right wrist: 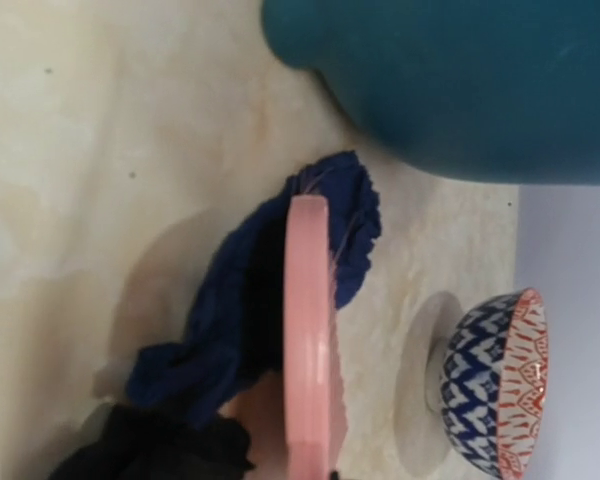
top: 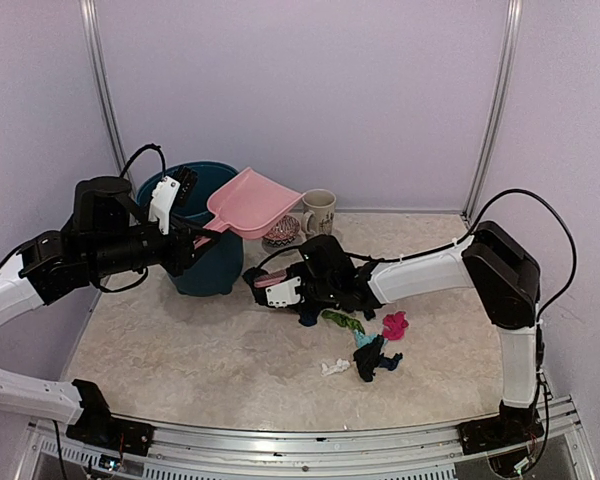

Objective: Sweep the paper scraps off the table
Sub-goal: Sweep the paper scraps at the center of the board.

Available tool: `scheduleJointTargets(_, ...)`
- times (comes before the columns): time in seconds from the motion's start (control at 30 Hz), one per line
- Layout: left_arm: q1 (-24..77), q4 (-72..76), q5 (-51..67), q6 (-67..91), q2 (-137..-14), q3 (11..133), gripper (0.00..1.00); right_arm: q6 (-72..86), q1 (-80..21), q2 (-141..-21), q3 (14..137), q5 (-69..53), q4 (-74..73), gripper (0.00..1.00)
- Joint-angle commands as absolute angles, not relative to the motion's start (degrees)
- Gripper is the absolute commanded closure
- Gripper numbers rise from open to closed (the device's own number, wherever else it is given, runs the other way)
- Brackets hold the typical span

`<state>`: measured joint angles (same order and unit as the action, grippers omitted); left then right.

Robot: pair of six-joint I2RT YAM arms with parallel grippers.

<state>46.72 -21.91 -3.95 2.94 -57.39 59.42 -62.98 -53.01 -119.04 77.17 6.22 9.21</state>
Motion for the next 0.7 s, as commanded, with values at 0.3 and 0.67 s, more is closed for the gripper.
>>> scheduleJointTargets(0.3, 47.02, -20.33, -4.50, 2.97, -57.30, 59.06, 1.00, -57.54, -56.07, -103.26, 63.50, -0.04, -2.75, 1.00)
scheduleJointTargets(0.67, 47.02, -20.58, -4.09, 2.99, -57.91, 59.23, 1.00, -48.46, -59.19, -83.84, 52.17, 0.03, -7.92, 1.00)
